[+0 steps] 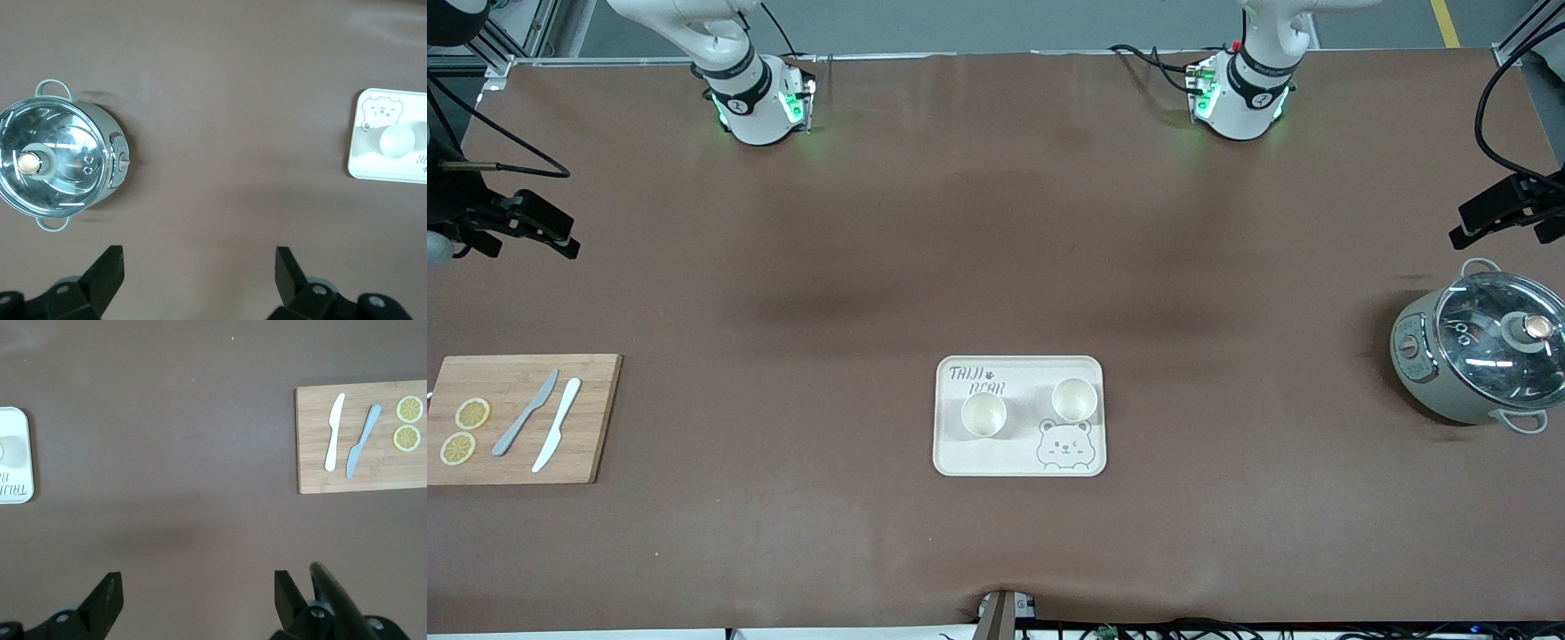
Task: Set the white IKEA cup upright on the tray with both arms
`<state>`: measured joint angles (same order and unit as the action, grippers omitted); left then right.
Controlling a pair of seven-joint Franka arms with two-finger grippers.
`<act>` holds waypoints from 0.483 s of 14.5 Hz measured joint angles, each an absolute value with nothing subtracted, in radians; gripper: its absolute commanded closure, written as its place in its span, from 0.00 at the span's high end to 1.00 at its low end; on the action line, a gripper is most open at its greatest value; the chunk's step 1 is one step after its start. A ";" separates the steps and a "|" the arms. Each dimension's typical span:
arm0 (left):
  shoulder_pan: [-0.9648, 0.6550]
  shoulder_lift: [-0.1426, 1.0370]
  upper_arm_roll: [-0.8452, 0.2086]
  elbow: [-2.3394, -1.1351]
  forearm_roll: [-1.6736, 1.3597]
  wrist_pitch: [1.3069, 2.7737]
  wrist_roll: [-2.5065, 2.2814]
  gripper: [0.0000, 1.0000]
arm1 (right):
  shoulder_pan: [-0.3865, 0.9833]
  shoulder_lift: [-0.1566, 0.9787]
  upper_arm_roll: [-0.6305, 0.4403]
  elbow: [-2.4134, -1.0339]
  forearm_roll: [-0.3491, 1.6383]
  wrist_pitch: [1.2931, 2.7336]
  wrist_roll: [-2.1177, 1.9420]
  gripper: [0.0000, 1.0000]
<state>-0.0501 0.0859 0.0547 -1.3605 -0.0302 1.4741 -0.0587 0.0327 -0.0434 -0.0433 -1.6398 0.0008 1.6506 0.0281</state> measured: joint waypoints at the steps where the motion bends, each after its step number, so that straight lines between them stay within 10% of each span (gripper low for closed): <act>1: -0.052 0.086 0.053 -1.365 -0.030 1.474 -0.052 1.00 | 0.033 -0.043 -0.043 -1.639 0.001 1.651 0.028 1.00; 7: -0.054 0.093 -0.006 -1.401 0.056 1.481 -0.007 1.00 | 0.033 -0.034 -0.044 -1.616 0.000 1.651 0.028 1.00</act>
